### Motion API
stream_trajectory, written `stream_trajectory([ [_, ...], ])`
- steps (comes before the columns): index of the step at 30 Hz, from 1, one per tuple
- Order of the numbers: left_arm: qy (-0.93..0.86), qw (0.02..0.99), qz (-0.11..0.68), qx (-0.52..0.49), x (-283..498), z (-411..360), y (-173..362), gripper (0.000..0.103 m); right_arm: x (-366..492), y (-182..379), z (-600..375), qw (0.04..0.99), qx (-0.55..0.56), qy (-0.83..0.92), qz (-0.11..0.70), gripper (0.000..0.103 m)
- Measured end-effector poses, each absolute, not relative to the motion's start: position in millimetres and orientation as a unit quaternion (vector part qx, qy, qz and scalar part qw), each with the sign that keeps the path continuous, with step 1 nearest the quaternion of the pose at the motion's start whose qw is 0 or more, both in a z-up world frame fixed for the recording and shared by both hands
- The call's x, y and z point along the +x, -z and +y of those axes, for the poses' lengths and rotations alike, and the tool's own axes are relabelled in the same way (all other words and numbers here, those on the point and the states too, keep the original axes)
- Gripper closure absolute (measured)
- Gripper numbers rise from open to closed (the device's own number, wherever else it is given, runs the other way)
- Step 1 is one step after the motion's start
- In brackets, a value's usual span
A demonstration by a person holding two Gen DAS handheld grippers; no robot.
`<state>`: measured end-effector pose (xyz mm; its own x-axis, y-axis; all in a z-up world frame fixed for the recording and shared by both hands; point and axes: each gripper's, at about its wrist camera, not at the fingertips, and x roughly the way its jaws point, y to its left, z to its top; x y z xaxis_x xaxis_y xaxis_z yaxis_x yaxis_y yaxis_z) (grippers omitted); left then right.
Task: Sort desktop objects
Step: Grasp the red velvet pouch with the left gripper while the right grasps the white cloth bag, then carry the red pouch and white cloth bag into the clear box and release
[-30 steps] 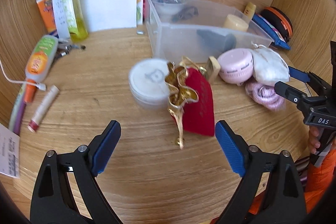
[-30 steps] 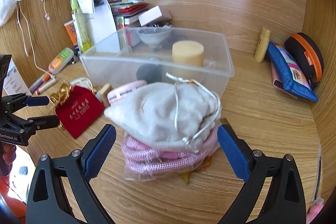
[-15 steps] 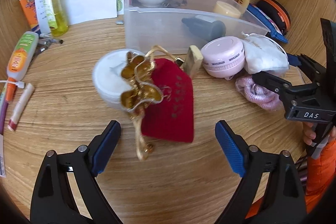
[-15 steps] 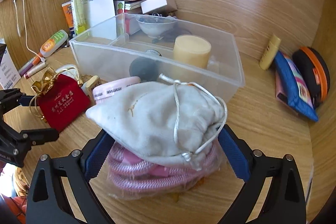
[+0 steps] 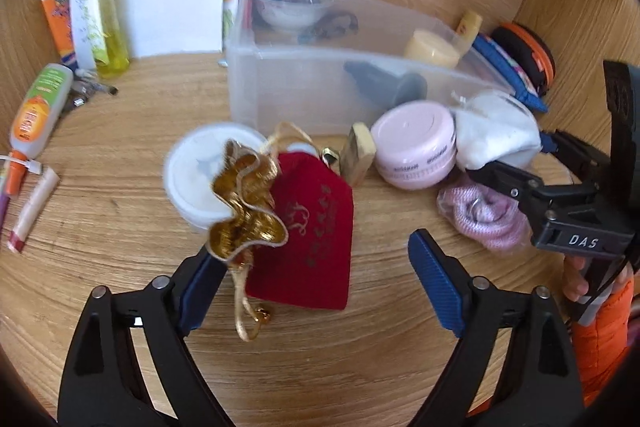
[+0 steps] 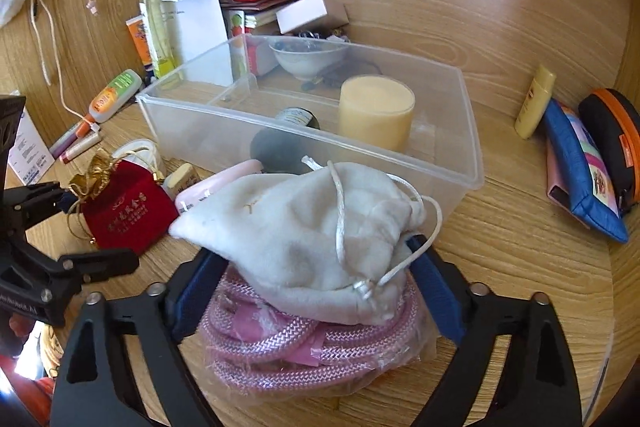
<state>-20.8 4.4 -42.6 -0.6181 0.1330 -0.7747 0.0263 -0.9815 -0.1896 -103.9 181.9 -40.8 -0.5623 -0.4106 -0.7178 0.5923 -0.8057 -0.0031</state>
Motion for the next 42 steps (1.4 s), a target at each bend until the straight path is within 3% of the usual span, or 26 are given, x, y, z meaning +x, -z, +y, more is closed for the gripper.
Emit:
stream_trajectory([
  [3,-0.897,0.033,-0.096,-0.431,-20.3,1.0,39.2,0.025,-99.6,37.3,182.6,0.297,0.362,0.875,0.120,0.031],
  [8,-0.883,0.033,-0.107,-0.455,-31.5,-0.6,50.7,0.058,-95.4,34.4,178.8,0.308,0.351,0.876,0.122,0.041],
  [11,-0.884,0.033,-0.111,-0.453,-31.7,-1.2,52.6,0.063,-93.6,31.7,181.2,0.314,0.348,0.876,0.113,0.046],
  [15,-0.890,0.034,-0.107,-0.442,-27.6,1.0,47.0,0.079,-93.9,26.2,188.7,0.325,0.347,0.876,0.087,0.055],
  [19,-0.901,0.033,-0.096,-0.422,-22.8,3.6,34.3,0.085,-91.6,18.7,193.7,0.331,0.341,0.877,0.069,0.064],
  [24,-0.914,0.038,-0.079,-0.395,-15.3,8.6,16.3,0.091,-87.8,10.6,195.7,0.326,0.328,0.884,0.067,0.068],
  [42,-0.941,0.041,-0.075,-0.327,-15.4,0.2,-32.9,0.091,-90.5,-31.3,216.6,0.331,0.282,0.900,0.015,0.073],
])
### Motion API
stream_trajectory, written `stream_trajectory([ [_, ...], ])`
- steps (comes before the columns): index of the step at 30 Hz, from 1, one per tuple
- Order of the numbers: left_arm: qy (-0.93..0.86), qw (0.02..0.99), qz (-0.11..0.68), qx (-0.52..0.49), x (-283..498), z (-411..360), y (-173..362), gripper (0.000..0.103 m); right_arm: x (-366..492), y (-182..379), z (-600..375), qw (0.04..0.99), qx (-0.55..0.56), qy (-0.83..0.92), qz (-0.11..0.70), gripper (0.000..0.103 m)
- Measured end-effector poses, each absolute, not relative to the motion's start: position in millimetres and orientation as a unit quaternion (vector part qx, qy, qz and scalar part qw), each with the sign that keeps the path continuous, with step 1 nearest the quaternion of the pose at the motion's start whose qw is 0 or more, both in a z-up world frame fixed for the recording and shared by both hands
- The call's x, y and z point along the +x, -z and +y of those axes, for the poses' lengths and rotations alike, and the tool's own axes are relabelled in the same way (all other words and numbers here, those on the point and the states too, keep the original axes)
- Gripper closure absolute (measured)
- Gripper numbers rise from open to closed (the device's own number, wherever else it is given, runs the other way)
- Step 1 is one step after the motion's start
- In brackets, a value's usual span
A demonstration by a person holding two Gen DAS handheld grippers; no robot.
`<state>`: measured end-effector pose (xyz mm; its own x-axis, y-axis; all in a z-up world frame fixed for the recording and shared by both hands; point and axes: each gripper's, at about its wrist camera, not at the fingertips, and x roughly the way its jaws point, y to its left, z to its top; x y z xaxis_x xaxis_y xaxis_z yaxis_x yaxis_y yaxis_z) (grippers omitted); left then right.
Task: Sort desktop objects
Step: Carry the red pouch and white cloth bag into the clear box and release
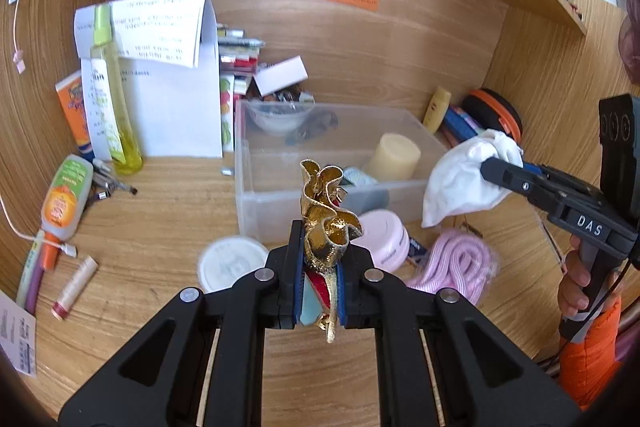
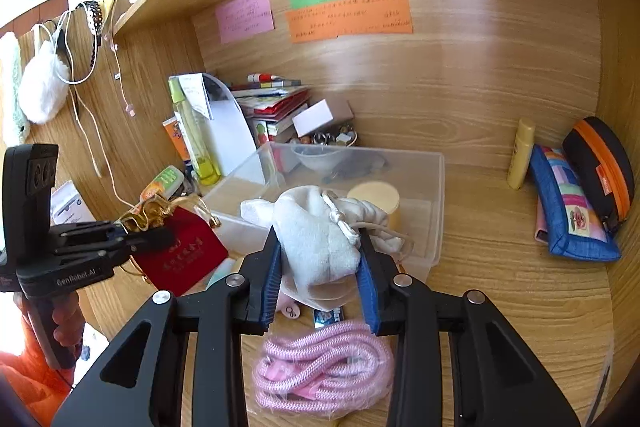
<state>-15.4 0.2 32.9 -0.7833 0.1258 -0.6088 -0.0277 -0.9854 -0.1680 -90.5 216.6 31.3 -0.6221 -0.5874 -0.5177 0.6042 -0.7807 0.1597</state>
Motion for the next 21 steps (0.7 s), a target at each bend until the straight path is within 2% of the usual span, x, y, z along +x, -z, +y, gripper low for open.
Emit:
stream_trajectory([
  [21,-0.958,0.018,-0.062,-0.280,-62.0,-18.6,-66.7,0.091,-131.4,-47.0,203.1,0.324,0.270,0.906,-0.041,0.073],
])
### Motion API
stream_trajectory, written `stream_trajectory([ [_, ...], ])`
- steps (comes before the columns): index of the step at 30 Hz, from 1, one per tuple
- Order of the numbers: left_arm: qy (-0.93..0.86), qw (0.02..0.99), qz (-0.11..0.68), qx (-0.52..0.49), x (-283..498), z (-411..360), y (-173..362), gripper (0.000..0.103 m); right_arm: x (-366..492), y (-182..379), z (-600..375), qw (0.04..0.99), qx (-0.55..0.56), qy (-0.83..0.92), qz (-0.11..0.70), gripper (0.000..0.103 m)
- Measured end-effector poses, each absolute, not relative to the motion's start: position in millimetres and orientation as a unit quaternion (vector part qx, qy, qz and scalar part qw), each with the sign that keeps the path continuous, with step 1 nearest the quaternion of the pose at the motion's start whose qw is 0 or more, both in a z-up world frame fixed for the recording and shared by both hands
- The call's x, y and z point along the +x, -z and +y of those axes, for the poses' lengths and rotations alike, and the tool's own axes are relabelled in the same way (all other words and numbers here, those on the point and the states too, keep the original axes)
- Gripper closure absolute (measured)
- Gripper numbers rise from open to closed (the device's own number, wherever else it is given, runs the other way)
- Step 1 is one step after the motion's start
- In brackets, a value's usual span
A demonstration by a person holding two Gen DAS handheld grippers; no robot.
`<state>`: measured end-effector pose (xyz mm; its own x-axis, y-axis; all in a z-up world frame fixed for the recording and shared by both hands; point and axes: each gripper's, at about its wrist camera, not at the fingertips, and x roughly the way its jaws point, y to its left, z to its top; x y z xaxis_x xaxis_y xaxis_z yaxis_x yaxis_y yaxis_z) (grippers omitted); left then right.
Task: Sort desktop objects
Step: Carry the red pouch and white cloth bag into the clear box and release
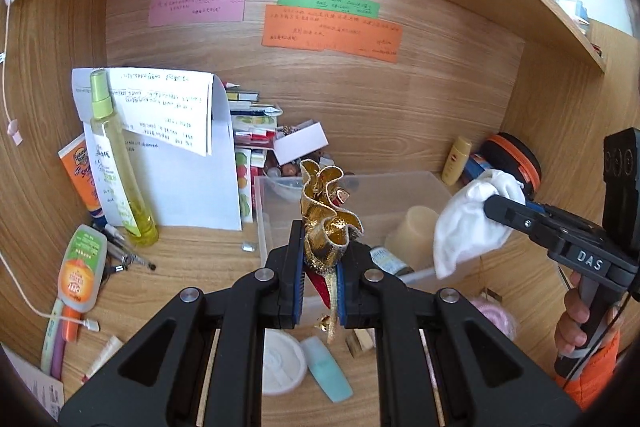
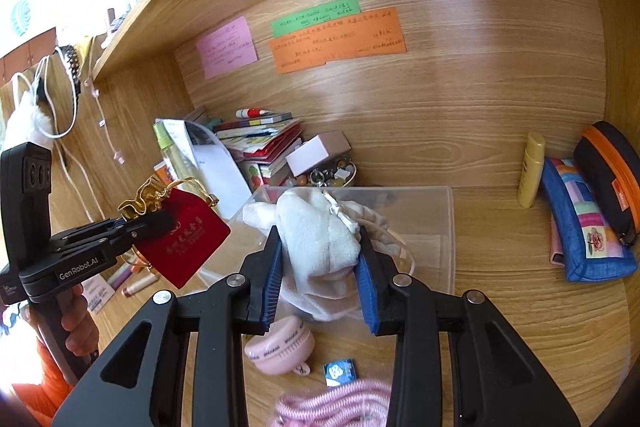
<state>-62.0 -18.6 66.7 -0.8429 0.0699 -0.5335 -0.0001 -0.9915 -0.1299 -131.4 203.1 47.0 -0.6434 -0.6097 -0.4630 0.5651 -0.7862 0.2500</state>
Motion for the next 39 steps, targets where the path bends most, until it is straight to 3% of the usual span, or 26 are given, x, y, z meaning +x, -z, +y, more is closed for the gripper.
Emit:
stream_trajectory([
  [19,-0.954,0.017,-0.054,-0.296,-98.3,-12.0,-55.8,0.091,-157.6,-43.3,213.5,0.301,0.276,0.910,-0.075,0.074],
  [39,-0.933,0.013,-0.042,-0.357,-131.9,-7.4,-11.2,0.091,-158.9,-10.4,203.1,0.294,0.315,0.903,-0.012,0.073],
])
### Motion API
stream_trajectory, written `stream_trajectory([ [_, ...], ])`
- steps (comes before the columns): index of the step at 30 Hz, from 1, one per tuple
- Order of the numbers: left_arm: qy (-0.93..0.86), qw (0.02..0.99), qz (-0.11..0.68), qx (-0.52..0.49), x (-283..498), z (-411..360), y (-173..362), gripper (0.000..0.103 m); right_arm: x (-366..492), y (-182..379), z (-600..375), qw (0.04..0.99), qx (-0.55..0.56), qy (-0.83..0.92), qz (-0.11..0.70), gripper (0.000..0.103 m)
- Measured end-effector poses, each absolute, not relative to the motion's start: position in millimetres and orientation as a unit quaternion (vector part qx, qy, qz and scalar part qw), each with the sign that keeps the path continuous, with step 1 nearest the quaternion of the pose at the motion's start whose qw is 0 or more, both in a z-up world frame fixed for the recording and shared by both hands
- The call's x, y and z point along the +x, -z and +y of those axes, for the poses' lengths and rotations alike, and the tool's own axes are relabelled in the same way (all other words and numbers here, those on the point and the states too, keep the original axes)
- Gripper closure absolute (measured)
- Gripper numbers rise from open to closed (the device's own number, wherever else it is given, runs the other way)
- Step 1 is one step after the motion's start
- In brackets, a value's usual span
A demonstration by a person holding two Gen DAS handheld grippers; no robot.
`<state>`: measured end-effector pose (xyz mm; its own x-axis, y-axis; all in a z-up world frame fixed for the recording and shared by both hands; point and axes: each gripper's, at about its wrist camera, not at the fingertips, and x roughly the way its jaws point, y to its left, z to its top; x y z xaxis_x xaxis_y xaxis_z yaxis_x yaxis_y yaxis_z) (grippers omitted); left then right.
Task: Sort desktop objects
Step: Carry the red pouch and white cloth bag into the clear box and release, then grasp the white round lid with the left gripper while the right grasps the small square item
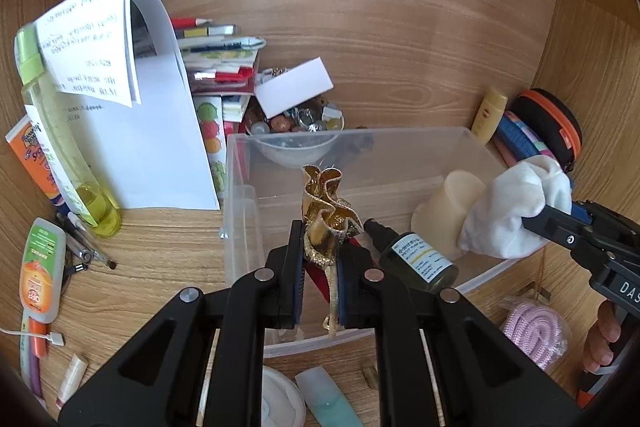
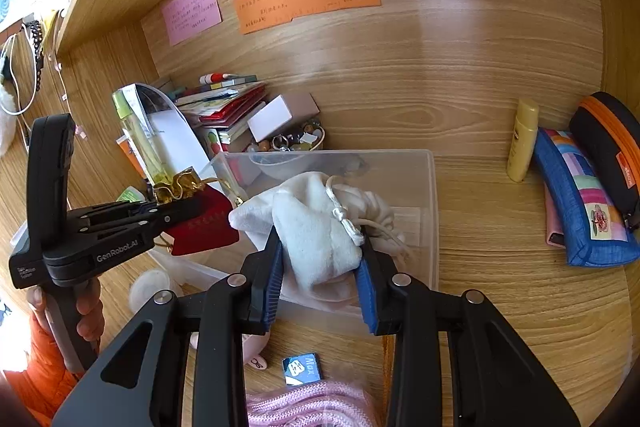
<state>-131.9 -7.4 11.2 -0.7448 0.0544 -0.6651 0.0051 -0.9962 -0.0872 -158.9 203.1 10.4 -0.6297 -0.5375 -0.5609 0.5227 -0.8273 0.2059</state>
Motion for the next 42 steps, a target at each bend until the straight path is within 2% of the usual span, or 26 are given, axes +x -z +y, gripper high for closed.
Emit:
stream_trajectory([
  [14,-0.924,0.009,-0.034,-0.381,-141.6,-4.2,7.8,0.091,-181.3,16.7,181.9,0.269,0.364,0.892,0.025,0.073],
  [17,-0.924,0.009,-0.032,-0.381,-140.1,-3.7,9.4,0.091,-181.6,16.5,180.8,0.266,0.364,0.892,0.027,0.070],
  [19,-0.924,0.011,-0.029,-0.380,-139.0,-2.5,9.9,0.091,-182.3,15.5,181.0,0.262,0.366,0.893,0.030,0.065],
  [20,-0.924,0.011,-0.028,-0.380,-138.5,-2.2,10.0,0.090,-182.0,15.0,181.7,0.261,0.367,0.893,0.031,0.063],
  [22,-0.925,0.011,-0.027,-0.379,-136.2,-1.9,9.3,0.080,-180.6,13.7,182.0,0.258,0.369,0.893,0.030,0.052],
  [24,-0.926,0.016,-0.029,-0.376,-133.6,-1.8,6.6,0.077,-176.8,11.9,184.7,0.257,0.369,0.893,0.025,0.047],
  [32,-0.934,0.016,-0.020,-0.355,-117.7,-0.7,-6.7,0.063,-157.5,4.4,198.1,0.257,0.358,0.897,0.028,0.044],
  [35,-0.937,0.013,-0.019,-0.348,-110.5,-2.3,-11.2,0.058,-150.2,1.6,202.4,0.257,0.354,0.899,0.032,0.040],
  [40,-0.942,0.002,-0.021,-0.334,-98.1,-8.9,-19.7,0.041,-139.4,-0.9,210.7,0.250,0.345,0.904,0.041,0.032],
  [42,-0.944,0.000,-0.020,-0.329,-93.1,-10.9,-23.3,0.040,-136.2,-1.9,216.2,0.238,0.340,0.909,0.045,0.029],
])
